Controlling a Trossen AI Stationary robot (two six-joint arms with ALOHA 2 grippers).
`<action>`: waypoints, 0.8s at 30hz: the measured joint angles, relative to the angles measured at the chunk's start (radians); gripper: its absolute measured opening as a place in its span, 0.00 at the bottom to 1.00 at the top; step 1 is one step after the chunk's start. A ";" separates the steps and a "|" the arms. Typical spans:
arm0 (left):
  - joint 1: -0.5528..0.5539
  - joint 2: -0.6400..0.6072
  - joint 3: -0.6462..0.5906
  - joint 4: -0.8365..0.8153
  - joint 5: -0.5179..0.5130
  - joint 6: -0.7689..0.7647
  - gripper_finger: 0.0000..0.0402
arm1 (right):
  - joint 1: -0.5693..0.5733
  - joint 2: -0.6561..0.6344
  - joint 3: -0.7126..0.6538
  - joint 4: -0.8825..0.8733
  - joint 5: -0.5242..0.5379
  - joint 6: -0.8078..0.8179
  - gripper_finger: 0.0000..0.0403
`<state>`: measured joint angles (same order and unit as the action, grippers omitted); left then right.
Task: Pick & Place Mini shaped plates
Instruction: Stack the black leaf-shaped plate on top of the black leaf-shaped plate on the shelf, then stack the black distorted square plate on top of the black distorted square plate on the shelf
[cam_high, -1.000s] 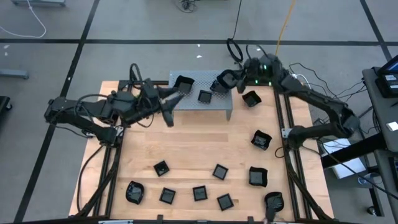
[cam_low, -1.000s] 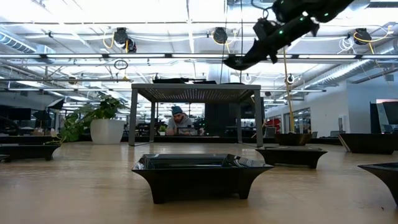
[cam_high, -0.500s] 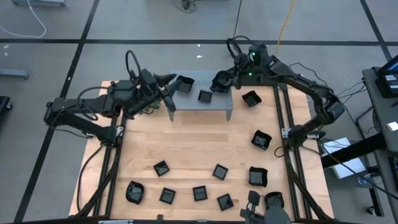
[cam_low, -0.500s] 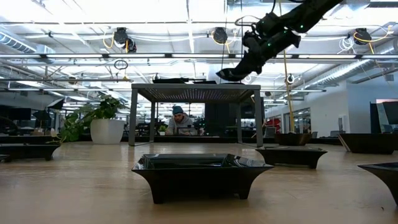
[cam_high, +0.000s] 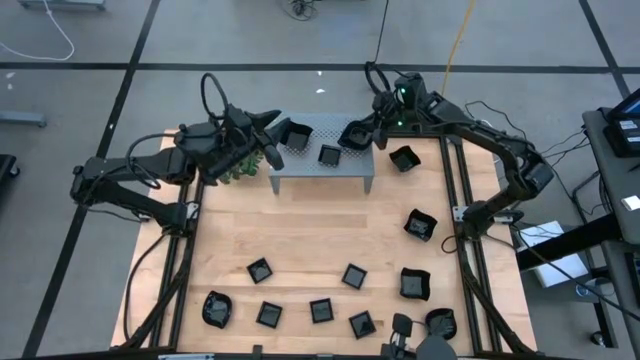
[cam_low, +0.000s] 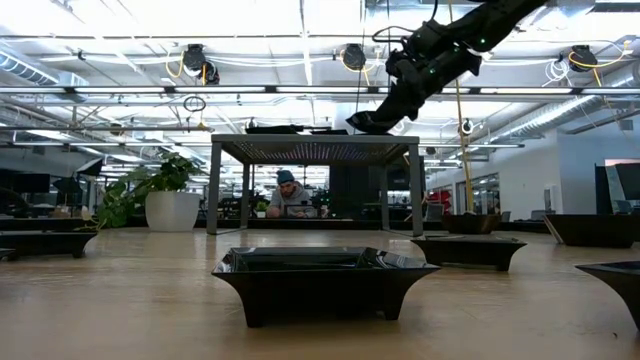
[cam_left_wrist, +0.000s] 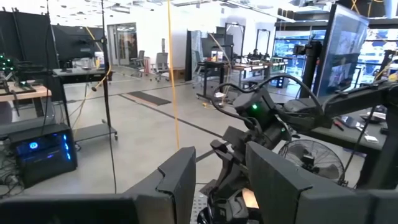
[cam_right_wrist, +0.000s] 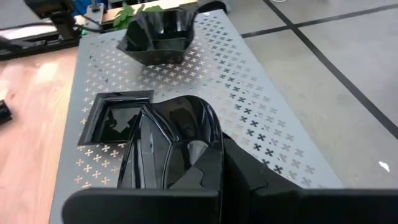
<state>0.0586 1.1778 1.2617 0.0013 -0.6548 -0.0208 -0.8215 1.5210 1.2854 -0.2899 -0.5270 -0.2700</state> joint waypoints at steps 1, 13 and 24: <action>0.000 0.000 0.000 0.000 0.000 0.000 0.36 | 0.003 0.000 0.000 0.000 0.000 -0.006 0.00; 0.000 0.000 0.000 -0.001 0.000 -0.003 0.36 | 0.005 0.000 0.000 0.041 0.057 -0.006 0.14; -0.002 0.000 0.000 -0.048 0.001 -0.041 0.36 | 0.005 -0.077 0.000 0.033 0.203 0.033 0.34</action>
<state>0.0566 1.1778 1.2617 -0.0470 -0.6541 -0.0616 -0.8161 1.4440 1.2854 -0.2567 -0.3245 -0.2369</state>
